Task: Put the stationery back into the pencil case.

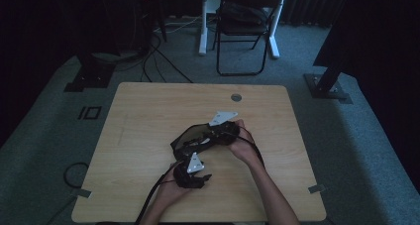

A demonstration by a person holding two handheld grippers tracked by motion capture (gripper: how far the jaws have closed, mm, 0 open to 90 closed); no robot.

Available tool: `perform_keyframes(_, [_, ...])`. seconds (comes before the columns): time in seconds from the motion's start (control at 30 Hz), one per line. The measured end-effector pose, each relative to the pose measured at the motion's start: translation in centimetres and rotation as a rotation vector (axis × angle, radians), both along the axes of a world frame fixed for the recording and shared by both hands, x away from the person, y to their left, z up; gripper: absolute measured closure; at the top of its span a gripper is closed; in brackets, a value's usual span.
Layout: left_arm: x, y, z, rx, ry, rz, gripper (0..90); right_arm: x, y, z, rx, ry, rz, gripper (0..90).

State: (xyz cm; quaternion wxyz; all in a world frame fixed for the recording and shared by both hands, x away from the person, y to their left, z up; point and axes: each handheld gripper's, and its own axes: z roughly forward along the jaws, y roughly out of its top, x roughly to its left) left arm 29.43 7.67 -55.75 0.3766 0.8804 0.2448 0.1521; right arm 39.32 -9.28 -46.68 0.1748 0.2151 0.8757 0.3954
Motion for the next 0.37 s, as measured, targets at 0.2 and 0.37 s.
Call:
perform_keyframes(0.2, [0.0,0.0,0.0,0.0,0.0,0.002,42.9,-0.3,-1.3,0.2,0.033,-0.008,-0.056,60.7])
perform_keyframes(0.37, [0.0,0.0,0.0,-0.002,0.007,0.001,42.9,-0.2,-3.3,-0.3,0.062,0.003,-0.134,57.6])
